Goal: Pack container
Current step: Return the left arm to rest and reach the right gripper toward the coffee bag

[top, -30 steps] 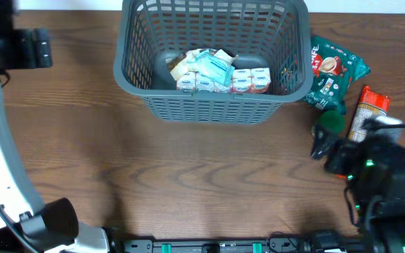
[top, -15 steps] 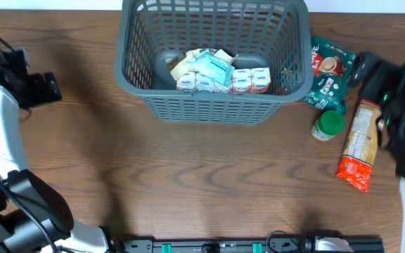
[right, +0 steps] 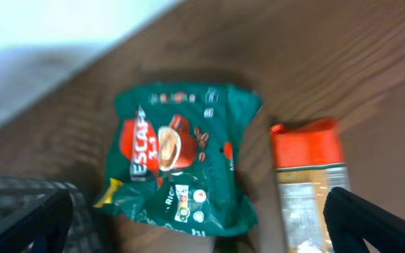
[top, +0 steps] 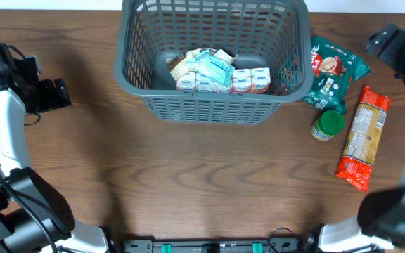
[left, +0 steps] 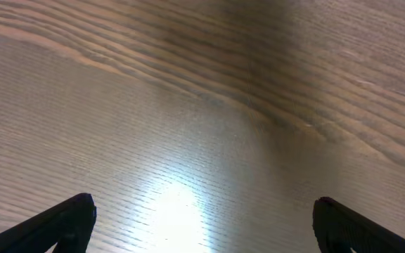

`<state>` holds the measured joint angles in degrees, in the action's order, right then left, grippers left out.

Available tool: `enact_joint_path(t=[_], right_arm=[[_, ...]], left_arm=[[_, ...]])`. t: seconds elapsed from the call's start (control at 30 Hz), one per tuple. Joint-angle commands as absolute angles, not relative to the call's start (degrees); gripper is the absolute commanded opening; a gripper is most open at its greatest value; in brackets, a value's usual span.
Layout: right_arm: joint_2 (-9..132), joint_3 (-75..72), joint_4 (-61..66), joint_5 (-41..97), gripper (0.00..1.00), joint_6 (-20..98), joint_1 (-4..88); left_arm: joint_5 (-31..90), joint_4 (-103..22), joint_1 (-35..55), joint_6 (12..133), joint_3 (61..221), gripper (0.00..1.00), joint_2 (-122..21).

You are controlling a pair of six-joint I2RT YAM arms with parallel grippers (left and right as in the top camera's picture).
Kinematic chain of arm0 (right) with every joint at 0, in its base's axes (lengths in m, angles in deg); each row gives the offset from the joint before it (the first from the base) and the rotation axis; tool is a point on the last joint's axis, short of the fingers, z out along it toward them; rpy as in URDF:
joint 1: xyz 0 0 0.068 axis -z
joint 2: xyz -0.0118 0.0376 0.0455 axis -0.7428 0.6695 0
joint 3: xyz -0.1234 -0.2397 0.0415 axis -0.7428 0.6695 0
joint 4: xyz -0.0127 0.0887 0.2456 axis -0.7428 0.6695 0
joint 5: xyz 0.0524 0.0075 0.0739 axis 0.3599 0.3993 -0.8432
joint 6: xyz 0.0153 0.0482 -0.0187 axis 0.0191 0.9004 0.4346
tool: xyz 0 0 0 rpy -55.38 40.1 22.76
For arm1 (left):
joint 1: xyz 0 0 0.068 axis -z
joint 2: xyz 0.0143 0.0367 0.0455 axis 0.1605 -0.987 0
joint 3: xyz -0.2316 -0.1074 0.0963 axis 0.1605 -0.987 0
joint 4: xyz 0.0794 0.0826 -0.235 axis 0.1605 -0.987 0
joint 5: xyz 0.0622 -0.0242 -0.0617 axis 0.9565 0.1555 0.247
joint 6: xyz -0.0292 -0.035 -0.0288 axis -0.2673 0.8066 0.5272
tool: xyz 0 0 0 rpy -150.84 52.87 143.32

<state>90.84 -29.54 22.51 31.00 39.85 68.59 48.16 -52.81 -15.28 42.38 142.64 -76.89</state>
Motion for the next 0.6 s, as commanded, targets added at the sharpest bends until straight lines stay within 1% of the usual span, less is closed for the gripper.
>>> enact_joint_path(t=[0.0,0.2,0.57], right_arm=[[96.1,-30.1,21.9,26.3,0.99,36.8,68.8],[104.8,-30.1,20.4,22.4,0.99,34.3,68.8],[114.9,-30.1,18.1,22.1,0.99,33.1,68.8]], left_arm=[[47.6,-53.1,-15.0,42.5,142.9,0.99,-77.1],[47.6,-53.4,-14.1,42.5,142.9,0.99,-77.1],[47.6,-53.3,-11.0,42.5,142.9,0.99,-77.1]])
